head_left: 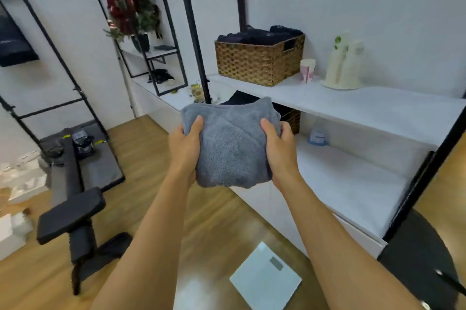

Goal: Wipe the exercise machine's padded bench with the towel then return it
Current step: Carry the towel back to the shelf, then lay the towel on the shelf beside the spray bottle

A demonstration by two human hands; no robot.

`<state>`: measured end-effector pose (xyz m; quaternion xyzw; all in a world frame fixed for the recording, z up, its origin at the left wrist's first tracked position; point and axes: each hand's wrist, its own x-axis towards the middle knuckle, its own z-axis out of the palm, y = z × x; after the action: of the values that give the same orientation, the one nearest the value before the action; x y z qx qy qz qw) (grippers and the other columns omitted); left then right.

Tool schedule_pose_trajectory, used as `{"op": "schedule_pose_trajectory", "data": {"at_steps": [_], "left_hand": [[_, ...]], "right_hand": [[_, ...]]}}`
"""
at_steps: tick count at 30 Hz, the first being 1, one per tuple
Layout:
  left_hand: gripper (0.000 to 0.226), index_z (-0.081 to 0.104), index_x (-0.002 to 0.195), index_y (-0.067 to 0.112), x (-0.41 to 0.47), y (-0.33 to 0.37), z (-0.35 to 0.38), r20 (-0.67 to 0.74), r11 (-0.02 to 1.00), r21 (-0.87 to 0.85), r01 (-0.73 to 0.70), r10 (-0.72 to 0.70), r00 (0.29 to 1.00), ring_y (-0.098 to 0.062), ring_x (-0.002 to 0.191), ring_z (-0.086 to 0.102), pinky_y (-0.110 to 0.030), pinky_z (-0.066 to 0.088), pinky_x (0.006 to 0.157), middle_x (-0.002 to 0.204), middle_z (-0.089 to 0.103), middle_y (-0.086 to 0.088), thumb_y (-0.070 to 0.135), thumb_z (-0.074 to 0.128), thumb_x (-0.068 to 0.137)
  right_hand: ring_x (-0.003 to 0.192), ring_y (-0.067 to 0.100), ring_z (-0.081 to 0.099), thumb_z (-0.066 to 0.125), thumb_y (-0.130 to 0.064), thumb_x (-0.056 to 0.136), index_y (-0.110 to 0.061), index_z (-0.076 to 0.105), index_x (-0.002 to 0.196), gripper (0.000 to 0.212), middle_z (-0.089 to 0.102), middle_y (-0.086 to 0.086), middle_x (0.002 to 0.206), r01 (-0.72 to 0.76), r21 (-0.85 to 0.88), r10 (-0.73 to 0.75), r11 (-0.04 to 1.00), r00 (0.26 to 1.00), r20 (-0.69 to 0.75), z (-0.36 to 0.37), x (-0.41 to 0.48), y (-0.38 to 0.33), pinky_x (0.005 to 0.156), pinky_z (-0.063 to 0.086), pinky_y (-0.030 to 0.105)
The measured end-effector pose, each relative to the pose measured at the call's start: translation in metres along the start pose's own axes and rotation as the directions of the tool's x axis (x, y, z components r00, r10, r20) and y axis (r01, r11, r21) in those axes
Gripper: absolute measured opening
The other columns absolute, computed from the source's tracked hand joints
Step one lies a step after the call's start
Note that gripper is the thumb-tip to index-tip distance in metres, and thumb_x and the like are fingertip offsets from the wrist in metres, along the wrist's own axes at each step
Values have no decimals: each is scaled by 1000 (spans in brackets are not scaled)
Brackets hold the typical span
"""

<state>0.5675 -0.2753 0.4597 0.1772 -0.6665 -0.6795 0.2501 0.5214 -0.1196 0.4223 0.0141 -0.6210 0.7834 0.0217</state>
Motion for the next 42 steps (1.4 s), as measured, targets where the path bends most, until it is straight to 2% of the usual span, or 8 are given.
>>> {"op": "schedule_pose_trajectory", "data": {"at_steps": [4,7,11,15,23,29,37,42], "left_hand": [[24,65,86,17,72,-19,33,145,998,64,15,-24,989,-20,90,68,-36,57,78,93,70,-4,36,55,97],[28,68,105,16,119,-46,64,294,996,62,61,-77,953,-20,94,70,-37,59,79,102,72,-4,39,56,96],[31,62,117,19,165,-92,108,538,959,57,279,-265,800,-21,95,69,-34,57,72,106,72,-1,40,57,95],[29,57,121,23,199,-140,138,659,925,136,355,-351,665,-23,103,66,-43,55,86,116,67,-4,40,50,98],[27,49,118,13,228,-218,199,725,954,170,247,-291,625,-16,98,58,-35,48,86,105,59,0,34,45,101],[20,48,103,13,239,-323,277,743,959,246,138,-278,608,-21,90,58,-37,48,78,96,59,-5,33,47,100],[24,55,108,15,268,-411,450,752,985,163,61,-164,638,-27,96,63,-46,51,92,103,66,-8,36,52,97],[40,52,126,12,298,-440,536,746,966,211,-146,-62,663,-29,112,56,-42,45,98,121,59,-7,41,46,98]], "right_hand": [[99,18,63,56,-52,89,-26,50,102,30,62,1,109,-25,4,25,1000,984,-176,6,50,21,90,53,49],[102,17,62,56,-52,90,-27,47,110,33,60,0,113,-51,-18,44,999,952,-303,-1,79,34,92,52,49],[102,15,61,55,-45,94,-25,46,113,29,60,-3,112,-51,-42,26,998,886,-464,-14,105,55,92,53,43],[102,14,61,55,-40,96,-20,46,120,33,60,0,117,-86,-73,29,994,823,-567,-13,122,76,83,53,34],[98,16,64,55,-38,97,-21,48,116,27,63,3,113,-211,-61,97,975,664,-742,-41,157,138,72,51,28],[104,20,61,54,-44,96,-27,47,119,28,61,1,117,-309,-85,126,947,603,-788,-115,207,230,93,52,45],[103,26,60,54,-43,96,-24,44,117,30,61,5,114,-262,-157,36,952,605,-795,-250,334,288,94,50,46],[106,29,58,54,-49,94,-18,43,131,49,59,8,122,-299,-161,59,941,609,-791,-328,410,305,89,52,46]]}}
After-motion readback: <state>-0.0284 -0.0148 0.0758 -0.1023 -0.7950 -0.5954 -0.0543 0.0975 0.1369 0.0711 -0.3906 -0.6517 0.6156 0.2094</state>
